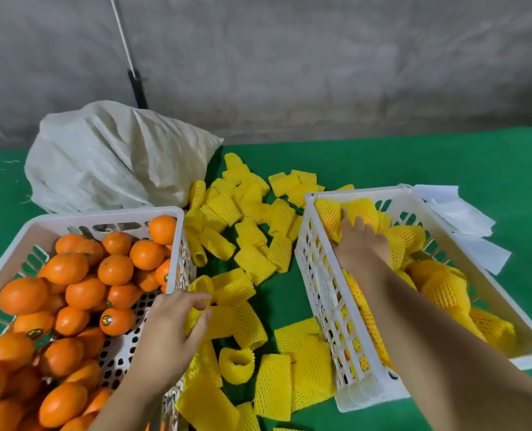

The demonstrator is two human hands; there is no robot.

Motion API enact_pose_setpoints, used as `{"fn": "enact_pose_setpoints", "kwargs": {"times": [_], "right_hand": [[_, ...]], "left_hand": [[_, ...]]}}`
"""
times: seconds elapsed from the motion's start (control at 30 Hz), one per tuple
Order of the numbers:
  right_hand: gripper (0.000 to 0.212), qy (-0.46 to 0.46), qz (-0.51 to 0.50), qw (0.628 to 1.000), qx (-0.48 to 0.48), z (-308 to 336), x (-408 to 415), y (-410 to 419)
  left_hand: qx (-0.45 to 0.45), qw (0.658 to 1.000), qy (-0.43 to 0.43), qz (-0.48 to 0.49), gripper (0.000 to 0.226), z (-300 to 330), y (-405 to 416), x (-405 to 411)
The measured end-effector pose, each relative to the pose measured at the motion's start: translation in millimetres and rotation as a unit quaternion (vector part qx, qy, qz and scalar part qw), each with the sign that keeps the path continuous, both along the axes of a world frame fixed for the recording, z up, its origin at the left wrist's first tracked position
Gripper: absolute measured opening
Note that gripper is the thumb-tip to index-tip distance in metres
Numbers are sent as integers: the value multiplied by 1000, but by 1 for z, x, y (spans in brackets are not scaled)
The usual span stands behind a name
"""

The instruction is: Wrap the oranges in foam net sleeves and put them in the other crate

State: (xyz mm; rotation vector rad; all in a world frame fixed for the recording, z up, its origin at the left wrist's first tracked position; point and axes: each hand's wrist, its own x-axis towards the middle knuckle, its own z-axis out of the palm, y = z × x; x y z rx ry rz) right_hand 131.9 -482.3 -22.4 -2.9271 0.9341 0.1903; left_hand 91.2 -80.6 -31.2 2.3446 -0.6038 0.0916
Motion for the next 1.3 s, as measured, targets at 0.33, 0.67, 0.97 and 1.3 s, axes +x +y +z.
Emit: {"fn": "enact_pose_setpoints", "kwargs": {"times": [0.33, 0.67, 0.97, 1.3], "right_hand": [[44, -286, 90, 951, 73, 25, 1, 38], [29, 287, 385, 860, 170, -49, -14, 200], [30, 56, 259, 910, 320, -94, -36, 211], [41, -165, 35, 824, 541, -61, -49, 228]], "left_hand": [[-110, 993, 22, 29, 13, -1, 6, -4], [-23, 943, 249, 220, 34, -43, 61, 6], [263, 917, 295, -59, 72, -64, 46, 58], [337, 938, 8, 82, 93, -65, 23, 114]]}}
